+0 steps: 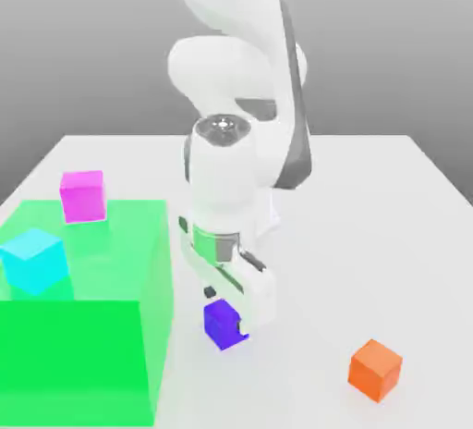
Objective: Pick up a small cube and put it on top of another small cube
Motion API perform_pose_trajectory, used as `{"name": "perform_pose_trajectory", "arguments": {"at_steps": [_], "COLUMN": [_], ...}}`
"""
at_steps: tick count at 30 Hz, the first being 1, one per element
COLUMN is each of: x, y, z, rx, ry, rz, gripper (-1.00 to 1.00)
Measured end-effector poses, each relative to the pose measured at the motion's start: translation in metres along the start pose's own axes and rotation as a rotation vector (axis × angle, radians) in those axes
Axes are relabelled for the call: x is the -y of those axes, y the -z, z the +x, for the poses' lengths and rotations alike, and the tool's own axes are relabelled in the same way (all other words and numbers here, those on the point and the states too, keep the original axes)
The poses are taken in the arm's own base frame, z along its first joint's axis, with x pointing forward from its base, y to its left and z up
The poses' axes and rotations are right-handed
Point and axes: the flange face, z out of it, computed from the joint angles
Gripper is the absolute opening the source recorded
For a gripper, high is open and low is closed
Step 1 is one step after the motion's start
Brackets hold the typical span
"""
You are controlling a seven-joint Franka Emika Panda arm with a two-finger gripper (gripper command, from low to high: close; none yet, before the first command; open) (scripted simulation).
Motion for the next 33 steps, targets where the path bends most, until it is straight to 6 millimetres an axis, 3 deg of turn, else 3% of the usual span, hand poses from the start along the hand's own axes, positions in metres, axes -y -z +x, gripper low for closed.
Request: {"name": "perform_pose_trajectory", "arguments": {"at_steps": [7, 15, 21, 26, 28, 31, 32, 33], "x": [0.0, 0.001, 0.038, 0.048, 0.052, 0.053, 0.053, 0.053], "y": [-0.001, 0.057, 0.084, 0.107, 0.099, 0.065, 0.054, 0.054], "z": [0.0, -0.001, -0.095, -0.2, -0.214, -0.217, -0.217, -0.217], "rx": [0.0, -0.002, -0.014, -0.006, -0.002, -0.002, -0.001, -0.001], "ry": [0.0, 0.004, 0.444, 0.859, 0.917, 0.931, 0.933, 0.933], "rz": [0.002, 0.002, 0.002, 0.001, 0.0, 0.001, 0.0, 0.0], "gripper": [-1.0, -1.0, -1.0, -1.0, -1.0, -1.0, 1.0, 1.0]}}
